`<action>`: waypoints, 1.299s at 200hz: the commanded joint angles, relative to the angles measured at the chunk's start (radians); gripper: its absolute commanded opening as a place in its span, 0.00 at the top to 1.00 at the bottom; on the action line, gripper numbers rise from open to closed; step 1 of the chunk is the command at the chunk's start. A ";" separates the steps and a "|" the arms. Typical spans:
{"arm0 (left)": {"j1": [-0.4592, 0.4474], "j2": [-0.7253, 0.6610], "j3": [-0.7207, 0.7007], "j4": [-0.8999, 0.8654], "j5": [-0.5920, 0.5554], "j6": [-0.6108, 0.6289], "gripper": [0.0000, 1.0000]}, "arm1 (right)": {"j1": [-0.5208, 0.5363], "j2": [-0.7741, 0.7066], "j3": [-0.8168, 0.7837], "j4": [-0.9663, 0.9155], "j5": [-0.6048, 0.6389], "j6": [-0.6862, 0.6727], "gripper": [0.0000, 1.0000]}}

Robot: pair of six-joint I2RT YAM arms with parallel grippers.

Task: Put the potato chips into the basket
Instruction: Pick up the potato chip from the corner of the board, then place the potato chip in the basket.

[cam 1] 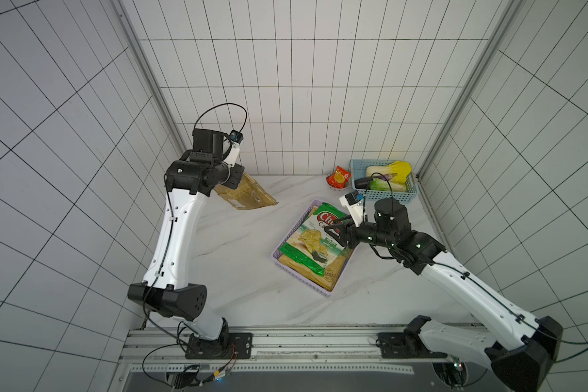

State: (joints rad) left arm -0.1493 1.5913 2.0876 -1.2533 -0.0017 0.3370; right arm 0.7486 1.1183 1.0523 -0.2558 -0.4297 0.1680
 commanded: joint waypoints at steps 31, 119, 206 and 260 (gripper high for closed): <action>-0.022 -0.029 0.024 -0.133 0.230 0.004 1.00 | 0.095 0.043 0.063 0.094 -0.092 -0.096 0.46; -0.050 -0.093 0.061 -0.204 0.345 -0.011 1.00 | 0.214 0.261 0.275 0.021 0.069 -0.186 0.49; -0.089 -0.141 0.069 -0.233 0.370 -0.013 1.00 | 0.214 0.299 0.300 0.062 -0.017 -0.184 0.62; -0.117 -0.139 0.075 -0.245 0.358 -0.011 1.00 | 0.215 0.259 0.279 0.073 0.017 -0.202 0.86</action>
State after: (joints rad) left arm -0.2501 1.4700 2.1319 -1.5177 0.3374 0.3298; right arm 0.9600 1.4151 1.3258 -0.2134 -0.4297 -0.0166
